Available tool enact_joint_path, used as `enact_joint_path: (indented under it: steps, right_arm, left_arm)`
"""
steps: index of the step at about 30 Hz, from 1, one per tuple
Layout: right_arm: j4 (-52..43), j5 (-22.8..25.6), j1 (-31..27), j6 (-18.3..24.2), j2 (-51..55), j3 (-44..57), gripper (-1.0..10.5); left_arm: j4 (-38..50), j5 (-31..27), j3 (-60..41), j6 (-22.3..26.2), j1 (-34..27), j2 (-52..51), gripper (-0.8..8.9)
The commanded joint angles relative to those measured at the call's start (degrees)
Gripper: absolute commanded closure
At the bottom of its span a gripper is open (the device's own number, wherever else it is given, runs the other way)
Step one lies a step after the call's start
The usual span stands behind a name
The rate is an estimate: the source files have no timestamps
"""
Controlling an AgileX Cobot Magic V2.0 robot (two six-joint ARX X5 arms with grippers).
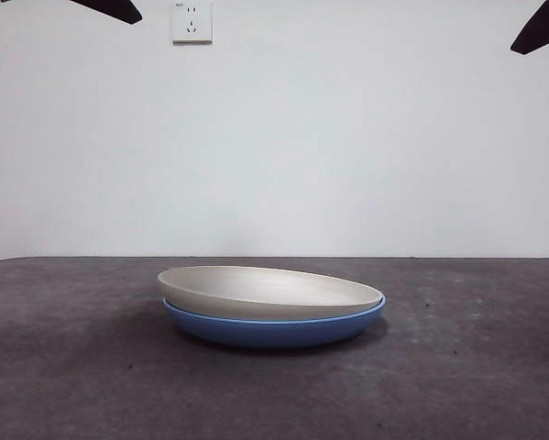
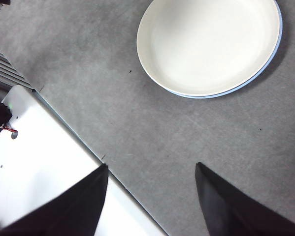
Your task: Pick up the white plate, put it on the blue plate, put it on desk
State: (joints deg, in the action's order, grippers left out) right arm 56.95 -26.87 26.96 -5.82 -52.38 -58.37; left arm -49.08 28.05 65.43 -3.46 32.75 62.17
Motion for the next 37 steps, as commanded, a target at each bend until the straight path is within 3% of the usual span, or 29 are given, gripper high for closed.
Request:
enact_joint_path:
  steps: [1,7,11,12,37]
  right_arm:
    - [-0.33,-0.15,0.35,0.72,-0.42,-1.22,6.6]
    - [-0.28,-0.15,0.35,0.77,-0.42,-1.22,6.7]
    - [-0.13,-0.15,0.35,0.98,-0.42,-1.22,9.0]
    - [-0.11,-0.13,0.35,1.46,-0.42,-1.22,9.4]
    - [-4.85,-0.13,0.33,2.01,-0.33,-1.22,9.4]
  left_arm:
    - [0.59,0.28,0.48,1.07,0.28,0.22,6.19]
    - [0.61,0.28,0.48,1.09,0.28,0.22,6.32]
    - [0.61,0.28,0.48,1.07,0.28,0.22,8.13]
    - [0.61,0.28,0.48,1.09,0.28,0.22,8.05]
    - [0.68,0.28,0.5,1.09,0.28,0.22,8.05]
